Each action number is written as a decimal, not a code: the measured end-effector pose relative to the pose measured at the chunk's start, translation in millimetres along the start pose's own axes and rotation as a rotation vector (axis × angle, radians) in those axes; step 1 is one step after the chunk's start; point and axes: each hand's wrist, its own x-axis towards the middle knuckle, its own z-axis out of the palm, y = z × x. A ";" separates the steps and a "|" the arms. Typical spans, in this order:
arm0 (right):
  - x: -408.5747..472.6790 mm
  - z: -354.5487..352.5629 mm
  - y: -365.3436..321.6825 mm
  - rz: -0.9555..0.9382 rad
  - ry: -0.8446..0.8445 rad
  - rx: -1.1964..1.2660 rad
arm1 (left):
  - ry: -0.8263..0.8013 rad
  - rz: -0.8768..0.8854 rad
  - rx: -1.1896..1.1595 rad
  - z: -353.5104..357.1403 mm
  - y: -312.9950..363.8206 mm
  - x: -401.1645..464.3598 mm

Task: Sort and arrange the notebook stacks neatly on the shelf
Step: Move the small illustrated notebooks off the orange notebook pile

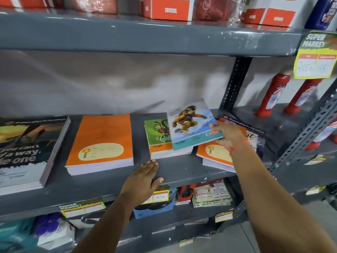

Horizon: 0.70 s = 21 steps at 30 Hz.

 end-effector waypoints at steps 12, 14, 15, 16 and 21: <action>25.7 70.6 61.4 -0.018 0.096 -0.740 | 0.089 0.006 0.008 0.3 -1.3 -4.0; 25.9 71.1 64.5 -0.204 0.160 -1.029 | 0.086 0.012 0.017 1.2 -0.3 -3.7; 25.2 71.3 66.6 -0.256 0.192 -1.063 | 0.090 0.011 0.011 0.9 -0.7 -3.5; 22.1 69.8 67.6 -0.280 0.208 -1.050 | 0.092 0.005 -0.007 -1.7 0.6 -4.0; 10.1 30.2 69.0 -0.276 0.347 -1.002 | 0.336 0.175 0.019 -18.3 40.8 5.4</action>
